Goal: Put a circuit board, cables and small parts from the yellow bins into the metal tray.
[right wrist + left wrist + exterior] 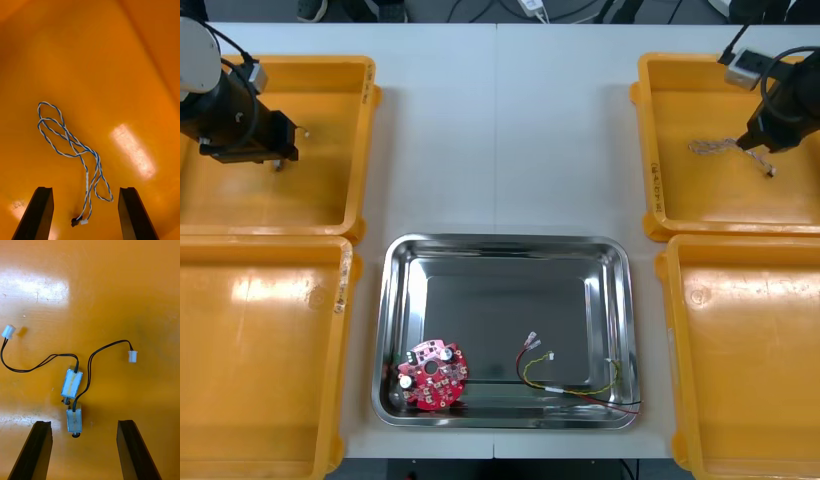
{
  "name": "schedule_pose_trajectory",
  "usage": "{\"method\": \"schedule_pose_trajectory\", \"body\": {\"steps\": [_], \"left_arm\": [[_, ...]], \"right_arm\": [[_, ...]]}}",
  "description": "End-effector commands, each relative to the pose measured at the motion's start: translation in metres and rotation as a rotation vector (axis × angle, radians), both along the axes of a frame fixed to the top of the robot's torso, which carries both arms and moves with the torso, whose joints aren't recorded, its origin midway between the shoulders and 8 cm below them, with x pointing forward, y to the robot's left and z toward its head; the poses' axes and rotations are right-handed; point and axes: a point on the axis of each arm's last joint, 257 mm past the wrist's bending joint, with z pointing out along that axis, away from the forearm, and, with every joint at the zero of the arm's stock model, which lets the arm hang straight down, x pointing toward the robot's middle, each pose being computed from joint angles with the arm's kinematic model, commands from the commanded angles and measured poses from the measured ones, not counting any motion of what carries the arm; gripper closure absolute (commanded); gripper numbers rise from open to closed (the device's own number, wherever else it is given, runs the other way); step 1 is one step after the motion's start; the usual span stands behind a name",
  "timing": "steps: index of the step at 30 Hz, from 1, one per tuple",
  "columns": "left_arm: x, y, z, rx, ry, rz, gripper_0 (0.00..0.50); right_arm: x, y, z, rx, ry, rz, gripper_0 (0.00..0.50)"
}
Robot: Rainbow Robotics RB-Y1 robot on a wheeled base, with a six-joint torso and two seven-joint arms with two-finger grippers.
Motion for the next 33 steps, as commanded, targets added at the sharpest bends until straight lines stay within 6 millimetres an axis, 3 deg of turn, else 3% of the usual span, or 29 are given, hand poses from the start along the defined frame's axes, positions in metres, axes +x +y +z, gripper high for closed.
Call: {"method": "schedule_pose_trajectory", "body": {"steps": [1, 13, 23, 25, 27, 28, 31, 33], "left_arm": [[0.018, -0.011, 0.025, -0.018, -0.059, -0.004, 0.0], [0.023, -0.016, 0.017, -0.032, -0.068, -0.001, 0.0], [0.024, -0.015, 0.011, -0.036, -0.066, 0.008, 0.002], [0.024, -0.013, 0.011, -0.035, -0.063, 0.012, 0.037], [0.024, -0.012, 0.009, -0.035, -0.061, 0.013, 0.141], [0.024, -0.013, 0.009, -0.038, -0.061, 0.013, 0.167], [0.023, -0.011, 0.007, -0.034, -0.055, 0.015, 0.332], [0.021, -0.011, 0.003, -0.025, -0.046, 0.013, 0.403]], "right_arm": [[0.016, 0.007, 0.023, -0.03, -0.051, 0.039, 0.0], [0.031, -0.016, 0.047, -0.068, -0.13, -0.01, 0.0], [0.033, -0.032, 0.034, -0.062, -0.119, -0.052, 0.0], [0.03, -0.036, 0.026, -0.057, -0.101, -0.061, 0.0], [0.029, -0.038, 0.021, -0.052, -0.092, -0.068, 0.0], [0.028, -0.039, 0.019, -0.05, -0.089, -0.071, 0.0], [0.027, -0.04, 0.011, -0.035, -0.078, -0.082, 0.0], [0.028, -0.042, 0.01, -0.032, -0.081, -0.086, 0.0]]}}
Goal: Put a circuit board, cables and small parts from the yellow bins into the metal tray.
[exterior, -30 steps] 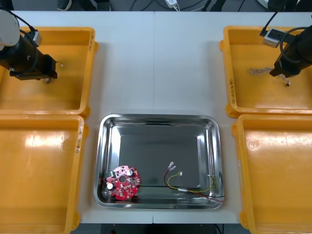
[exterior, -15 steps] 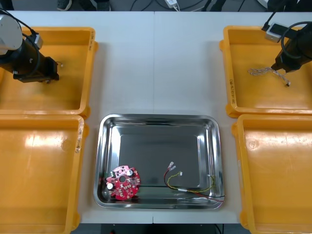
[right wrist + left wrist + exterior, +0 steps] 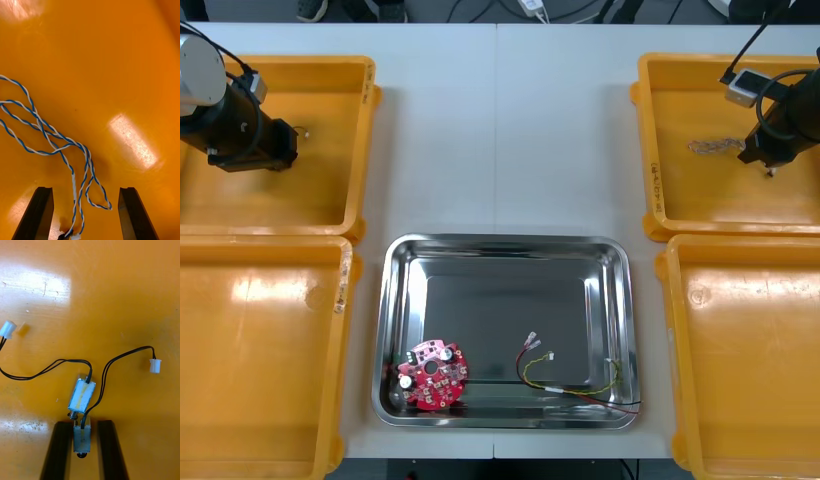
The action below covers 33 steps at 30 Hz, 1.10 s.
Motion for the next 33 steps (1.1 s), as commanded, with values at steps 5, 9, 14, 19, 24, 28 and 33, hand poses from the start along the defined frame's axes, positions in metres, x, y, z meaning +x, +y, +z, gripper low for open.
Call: {"method": "schedule_pose_trajectory", "body": {"steps": [5, 9, 14, 19, 24, 28, 33], "left_arm": [[0.015, -0.018, 0.021, 0.008, -0.04, -0.025, 0.47], [0.014, -0.017, 0.019, 0.013, -0.035, -0.025, 0.494], [0.012, -0.019, 0.019, 0.009, -0.025, -0.027, 0.498], [0.007, -0.021, 0.023, 0.005, 0.002, -0.027, 0.499], [-0.003, -0.02, 0.044, 0.006, 0.05, -0.018, 0.5], [-0.009, -0.022, 0.063, 0.005, 0.077, -0.014, 0.5], [-0.017, -0.022, 0.093, -0.012, 0.097, -0.005, 0.5]], "right_arm": [[0.016, -0.016, 0.045, -0.031, -0.087, 0.001, 0.0], [0.017, -0.015, 0.043, -0.025, -0.091, 0.0, 0.0], [0.015, -0.008, 0.03, 0.036, -0.074, -0.007, 0.0], [0.013, -0.006, 0.022, 0.049, -0.063, -0.01, 0.0], [0.013, -0.004, 0.019, 0.043, -0.057, -0.007, 0.0], [0.014, -0.004, 0.018, 0.04, -0.056, -0.006, 0.084], [0.013, -0.004, 0.016, 0.038, -0.053, -0.006, 0.359]]}}
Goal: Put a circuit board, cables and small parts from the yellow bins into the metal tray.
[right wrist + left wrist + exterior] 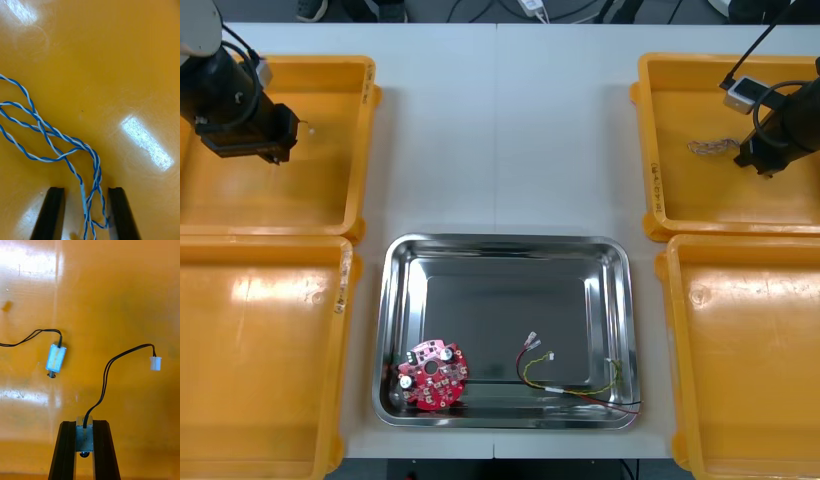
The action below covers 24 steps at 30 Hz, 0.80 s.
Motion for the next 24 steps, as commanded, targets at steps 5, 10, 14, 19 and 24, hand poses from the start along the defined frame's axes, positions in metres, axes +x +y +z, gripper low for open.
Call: {"method": "schedule_pose_trajectory", "body": {"steps": [5, 10, 14, 19, 24], "left_arm": [[-0.002, 0.001, 0.096, -0.037, -0.038, 0.039, 0.5], [-0.015, 0.002, 0.13, -0.039, -0.033, 0.032, 0.5], [-0.03, -0.002, 0.155, -0.022, -0.025, 0.013, 0.5], [-0.043, -0.022, 0.182, -0.052, -0.043, 0.004, 0.499], [-0.047, -0.058, 0.205, -0.108, -0.102, -0.011, 0.5]], "right_arm": [[0.012, -0.006, 0.03, -0.035, -0.053, 0.019, 0.5], [0.012, -0.007, 0.031, -0.036, -0.054, 0.02, 0.5], [0.013, -0.006, 0.034, -0.039, -0.058, 0.023, 0.5], [0.006, 0.0, 0.061, -0.075, -0.051, 0.069, 0.5], [-0.006, 0.004, 0.089, -0.114, -0.036, 0.114, 0.5]]}}
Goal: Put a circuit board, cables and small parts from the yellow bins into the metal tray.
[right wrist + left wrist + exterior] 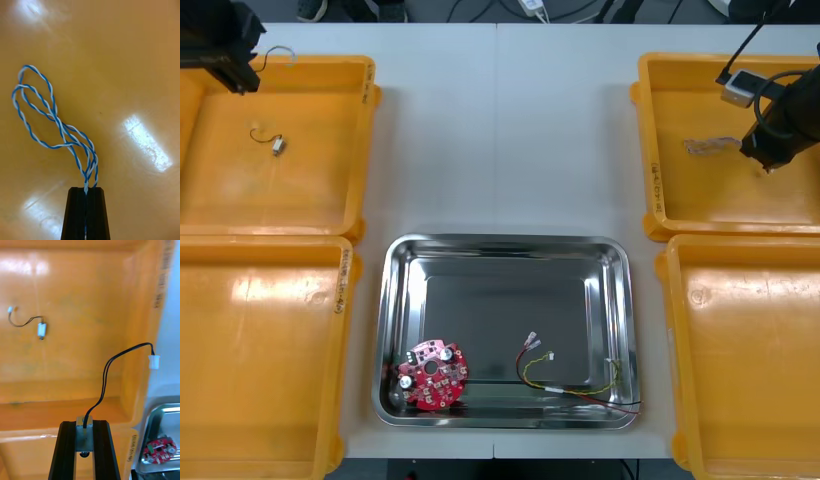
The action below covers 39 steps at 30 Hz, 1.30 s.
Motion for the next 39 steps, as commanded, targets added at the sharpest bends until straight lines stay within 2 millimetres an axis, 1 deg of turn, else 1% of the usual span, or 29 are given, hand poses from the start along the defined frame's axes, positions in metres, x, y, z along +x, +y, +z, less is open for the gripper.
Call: {"method": "schedule_pose_trajectory", "body": {"steps": [1, 3, 4, 7, 8, 9, 10, 11, 14, 18, 19, 21, 23, 24, 26, 27, 29, 30, 31, 34, 39], "left_arm": [[-0.003, -0.028, 0.071, -0.119, -0.129, 0.134, 0.5], [-0.007, -0.042, 0.074, -0.133, -0.132, 0.123, 0.5], [-0.011, -0.053, 0.075, -0.146, -0.13, 0.112, 0.5], [-0.023, -0.08, 0.072, -0.165, -0.109, 0.09, 0.499], [-0.023, -0.08, 0.072, -0.165, -0.109, 0.09, 0.499], [-0.031, -0.095, 0.068, -0.156, -0.099, 0.072, 0.5], [-0.038, -0.107, 0.062, -0.15, -0.085, 0.066, 0.5], [-0.042, -0.112, 0.059, -0.147, -0.077, 0.063, 0.5], [-0.06, -0.135, 0.045, -0.139, -0.037, 0.072, 0.5], [-0.085, -0.162, 0.021, -0.103, 0.016, 0.046, 0.5], [-0.088, -0.165, 0.016, -0.1, 0.027, 0.044, 0.5], [-0.099, -0.172, 0.002, -0.067, 0.045, 0.047, 0.498], [-0.106, -0.175, -0.006, -0.045, 0.052, 0.044, 0.5], [-0.113, -0.177, -0.019, -0.01, 0.063, 0.046, 0.5], [-0.124, -0.177, -0.038, 0.045, 0.08, 0.05, 0.5], [-0.126, -0.177, -0.042, 0.057, 0.085, 0.048, 0.5], [-0.134, -0.177, -0.058, 0.102, 0.09, 0.049, 0.499], [-0.136, -0.177, -0.061, 0.109, 0.092, 0.048, 0.5], [-0.139, -0.18, -0.067, 0.12, 0.095, 0.035, 0.499], [-0.143, -0.185, -0.081, 0.121, 0.085, 0.01, 0.5], [-0.143, -0.192, -0.106, 0.081, 0.025, -0.034, 0.5]], "right_arm": [[0.004, -0.009, 0.073, -0.088, -0.082, 0.061, 0.5], [-0.001, -0.006, 0.085, -0.103, -0.081, 0.078, 0.5], [-0.004, -0.005, 0.092, -0.109, -0.081, 0.087, 0.5], [-0.013, 0.001, 0.109, -0.119, -0.081, 0.108, 0.5], [-0.013, 0.001, 0.109, -0.119, -0.081, 0.108, 0.5], [-0.019, 0.003, 0.116, -0.105, -0.076, 0.103, 0.5], [-0.026, 0.006, 0.119, -0.096, -0.063, 0.109, 0.5], [-0.027, 0.008, 0.122, -0.094, -0.062, 0.113, 0.5], [-0.04, 0.019, 0.127, -0.064, -0.038, 0.141, 0.5], [-0.057, 0.035, 0.135, -0.042, -0.01, 0.189, 0.5], [-0.059, 0.038, 0.137, -0.043, -0.009, 0.198, 0.5], [-0.07, 0.047, 0.142, -0.043, 0.003, 0.232, 0.5], [-0.071, 0.054, 0.147, -0.042, -0.016, 0.252, 0.5], [-0.073, 0.062, 0.154, -0.036, -0.046, 0.265, 0.5], [-0.08, 0.077, 0.162, -0.019, -0.087, 0.282, 0.5], [-0.082, 0.079, 0.163, -0.015, -0.095, 0.283, 0.5], [-0.093, 0.093, 0.169, 0.002, -0.131, 0.294, 0.5], [-0.096, 0.096, 0.17, 0.005, -0.139, 0.294, 0.5], [-0.102, 0.103, 0.172, 0.016, -0.152, 0.302, 0.5], [-0.118, 0.12, 0.166, 0.044, -0.157, 0.33, 0.5], [-0.148, 0.146, 0.147, 0.062, -0.146, 0.411, 0.5]]}}
